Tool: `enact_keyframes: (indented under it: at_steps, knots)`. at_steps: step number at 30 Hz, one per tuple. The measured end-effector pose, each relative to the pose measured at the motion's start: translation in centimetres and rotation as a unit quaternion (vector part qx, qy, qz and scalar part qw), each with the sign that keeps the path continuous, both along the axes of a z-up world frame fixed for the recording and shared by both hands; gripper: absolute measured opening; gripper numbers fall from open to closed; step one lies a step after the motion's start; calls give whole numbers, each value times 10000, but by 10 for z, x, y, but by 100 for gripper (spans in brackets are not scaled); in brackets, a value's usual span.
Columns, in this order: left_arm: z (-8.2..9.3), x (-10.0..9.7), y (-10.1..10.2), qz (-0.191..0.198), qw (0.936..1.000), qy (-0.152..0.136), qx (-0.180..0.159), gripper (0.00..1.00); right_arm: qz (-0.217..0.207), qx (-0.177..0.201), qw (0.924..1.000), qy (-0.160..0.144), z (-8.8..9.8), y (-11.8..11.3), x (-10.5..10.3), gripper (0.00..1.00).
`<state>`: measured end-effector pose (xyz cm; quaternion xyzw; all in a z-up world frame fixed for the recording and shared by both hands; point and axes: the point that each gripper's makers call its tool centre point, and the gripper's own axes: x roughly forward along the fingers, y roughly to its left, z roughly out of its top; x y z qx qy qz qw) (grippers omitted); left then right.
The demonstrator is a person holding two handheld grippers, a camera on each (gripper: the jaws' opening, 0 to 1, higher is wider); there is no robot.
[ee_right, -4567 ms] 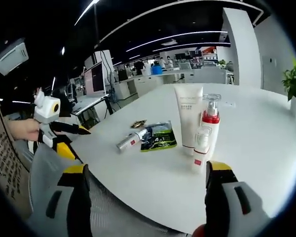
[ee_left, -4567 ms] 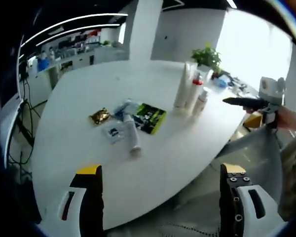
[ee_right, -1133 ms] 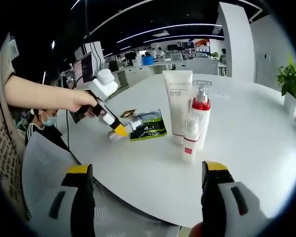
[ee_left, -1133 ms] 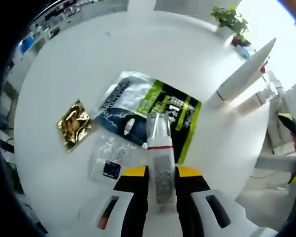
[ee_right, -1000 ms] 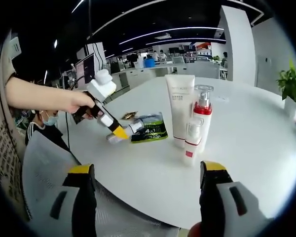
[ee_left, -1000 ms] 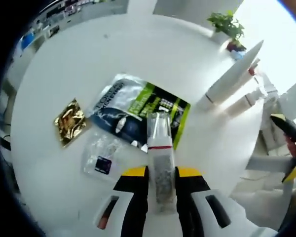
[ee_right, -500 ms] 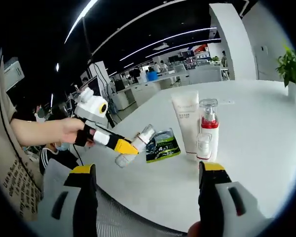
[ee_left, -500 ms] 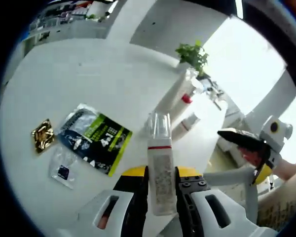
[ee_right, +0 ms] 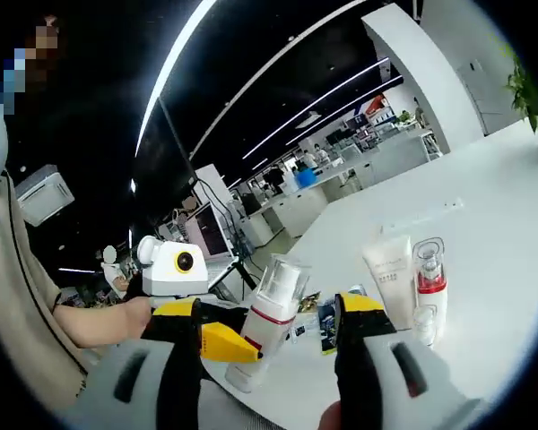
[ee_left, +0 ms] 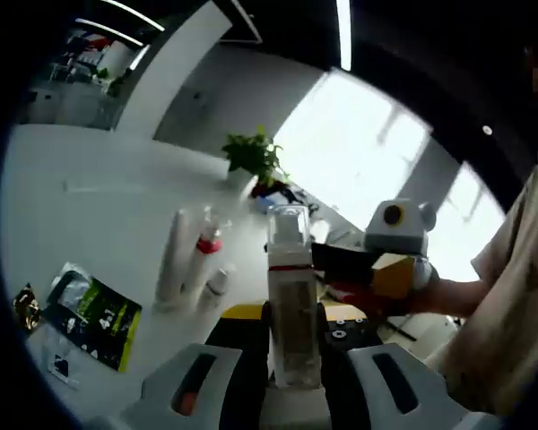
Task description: Arrange the skincare products in the storage area until every visible bottle or jar stands upright without overlapping.
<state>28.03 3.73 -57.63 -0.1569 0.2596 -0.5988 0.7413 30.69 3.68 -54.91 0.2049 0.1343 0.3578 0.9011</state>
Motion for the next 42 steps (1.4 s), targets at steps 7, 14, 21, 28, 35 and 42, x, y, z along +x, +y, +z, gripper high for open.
enact_keyframes:
  at_steps: [7, 14, 21, 28, 35, 42]
  knots:
    - [3, -11, -2, -115, 9998, -174, -43, 17, 19, -14, 9996, -283, 18, 2, -3, 32]
    - [9, -14, -4, -242, 9990, -350, -106, 17, -164, 70, 9992, -368, 19, -5, -2, 25]
    - [-3, -14, -9, -403, 9958, -657, 488, 17, -125, -933, 9925, -774, 21, 2, -7, 22]
    - [-20, 2, -6, -190, 9619, -1874, 1984, 17, -179, -2615, 9566, -1274, 13, 13, -14, 21]
    - [-30, 5, -4, -377, 9387, -2325, 2517, 18, -299, -2789, 9503, -1351, 8, 17, -14, 20]
    - [-42, 5, -7, -523, 9303, -2402, 2723, 18, -538, -2817, 9505, -1198, -1, 8, -12, 20]
